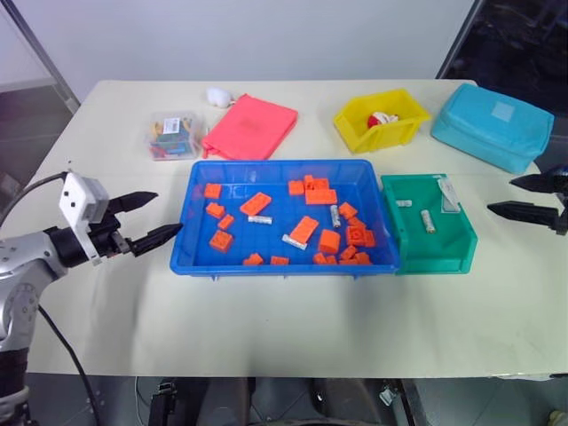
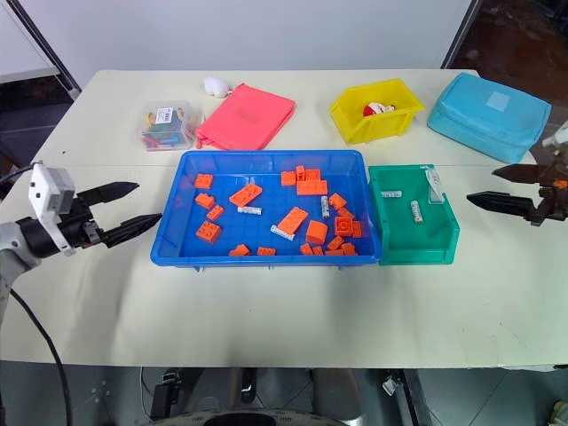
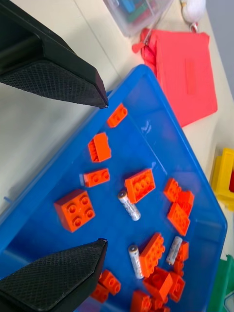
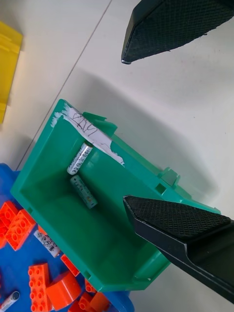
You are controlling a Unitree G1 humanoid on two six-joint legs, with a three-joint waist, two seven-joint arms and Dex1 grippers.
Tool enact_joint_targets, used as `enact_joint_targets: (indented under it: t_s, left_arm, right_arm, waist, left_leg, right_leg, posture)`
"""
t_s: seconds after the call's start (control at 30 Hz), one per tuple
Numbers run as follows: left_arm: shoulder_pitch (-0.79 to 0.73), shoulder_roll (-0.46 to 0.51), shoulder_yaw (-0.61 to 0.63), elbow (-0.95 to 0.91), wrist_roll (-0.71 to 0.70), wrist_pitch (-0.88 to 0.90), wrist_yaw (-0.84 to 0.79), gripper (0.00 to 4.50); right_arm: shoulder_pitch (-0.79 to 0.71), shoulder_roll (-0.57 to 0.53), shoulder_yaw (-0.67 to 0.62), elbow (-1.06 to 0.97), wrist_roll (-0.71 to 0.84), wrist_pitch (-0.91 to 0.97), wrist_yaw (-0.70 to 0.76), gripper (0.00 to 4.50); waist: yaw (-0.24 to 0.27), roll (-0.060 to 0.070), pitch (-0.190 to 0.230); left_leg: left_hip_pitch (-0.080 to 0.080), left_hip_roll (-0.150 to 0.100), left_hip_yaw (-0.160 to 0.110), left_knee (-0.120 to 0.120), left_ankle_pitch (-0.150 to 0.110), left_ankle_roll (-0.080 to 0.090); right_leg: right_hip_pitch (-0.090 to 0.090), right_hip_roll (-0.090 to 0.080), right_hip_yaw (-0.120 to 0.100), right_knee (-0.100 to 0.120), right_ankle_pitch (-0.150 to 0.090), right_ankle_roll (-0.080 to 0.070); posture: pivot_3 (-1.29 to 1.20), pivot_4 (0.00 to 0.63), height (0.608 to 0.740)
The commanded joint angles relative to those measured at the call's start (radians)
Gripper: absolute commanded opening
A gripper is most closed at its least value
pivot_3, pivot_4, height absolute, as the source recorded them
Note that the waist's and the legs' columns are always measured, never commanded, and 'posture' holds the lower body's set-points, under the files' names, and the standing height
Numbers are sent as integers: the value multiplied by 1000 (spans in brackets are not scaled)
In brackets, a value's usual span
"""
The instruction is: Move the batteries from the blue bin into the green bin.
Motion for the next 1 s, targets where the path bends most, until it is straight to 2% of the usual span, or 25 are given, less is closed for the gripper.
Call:
enact_joint_targets:
  t_s: [0.03,1.0]
  left_arm:
    - [5,12,16,-40,-24,6,-17,4500]
    - [-28,6,5,-31,-18,18,-11,4500]
  right_arm:
    - [1,-38,-51,-38,22,5,11,4449]
    - [-39,15,-45,-60,21,-7,-44,4449]
  waist:
    - [0,0,0]
    - [0,0,0]
  left_leg:
    - [0,0,0,0,0,0]
    - [0,0,0,0,0,0]
  right_leg:
    - [0,0,0,0,0,0]
    - [0,0,0,0,0,0]
  posture:
    - [0,150,740]
    - [0,150,740]
